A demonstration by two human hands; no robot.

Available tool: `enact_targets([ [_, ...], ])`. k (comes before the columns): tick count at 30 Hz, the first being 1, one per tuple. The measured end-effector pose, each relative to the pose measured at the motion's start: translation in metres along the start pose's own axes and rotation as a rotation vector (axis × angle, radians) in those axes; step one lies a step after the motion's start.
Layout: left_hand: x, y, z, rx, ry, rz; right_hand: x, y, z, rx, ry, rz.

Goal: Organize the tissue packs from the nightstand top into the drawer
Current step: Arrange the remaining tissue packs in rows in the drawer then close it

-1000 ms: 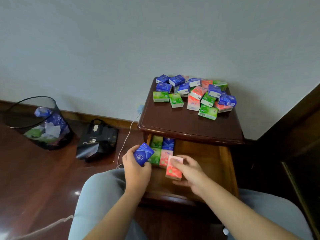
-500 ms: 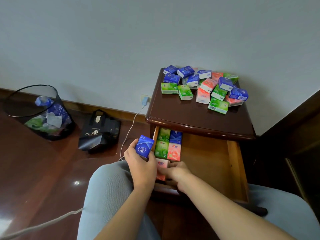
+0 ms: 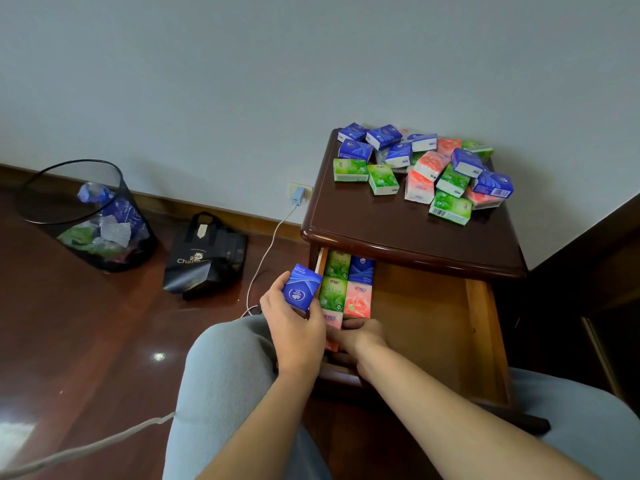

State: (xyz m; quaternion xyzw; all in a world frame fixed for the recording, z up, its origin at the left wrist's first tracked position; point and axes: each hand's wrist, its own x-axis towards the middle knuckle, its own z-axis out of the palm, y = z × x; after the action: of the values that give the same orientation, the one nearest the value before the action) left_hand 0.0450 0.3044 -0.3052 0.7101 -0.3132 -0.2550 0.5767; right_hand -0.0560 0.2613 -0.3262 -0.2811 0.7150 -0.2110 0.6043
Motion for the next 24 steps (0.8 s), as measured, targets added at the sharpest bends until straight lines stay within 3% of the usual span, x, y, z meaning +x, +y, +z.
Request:
enact_targets([
  [10,-0.002,0.001,0.000,-0.020,-0.025,0.018,0.006,0.003,0.000,-0.070,0.043,-0.021],
  [17,-0.003,0.003,-0.001,-0.028,-0.096,0.016,0.001,-0.007,-0.029,-0.091,-0.031,0.013],
  [21,-0.004,0.006,-0.003,0.041,-0.280,0.112,-0.005,-0.030,-0.050,0.066,0.105,-0.280],
  [24,-0.005,0.006,-0.002,0.236,-0.410,0.265,-0.018,-0.051,-0.064,0.092,-0.166,-0.399],
])
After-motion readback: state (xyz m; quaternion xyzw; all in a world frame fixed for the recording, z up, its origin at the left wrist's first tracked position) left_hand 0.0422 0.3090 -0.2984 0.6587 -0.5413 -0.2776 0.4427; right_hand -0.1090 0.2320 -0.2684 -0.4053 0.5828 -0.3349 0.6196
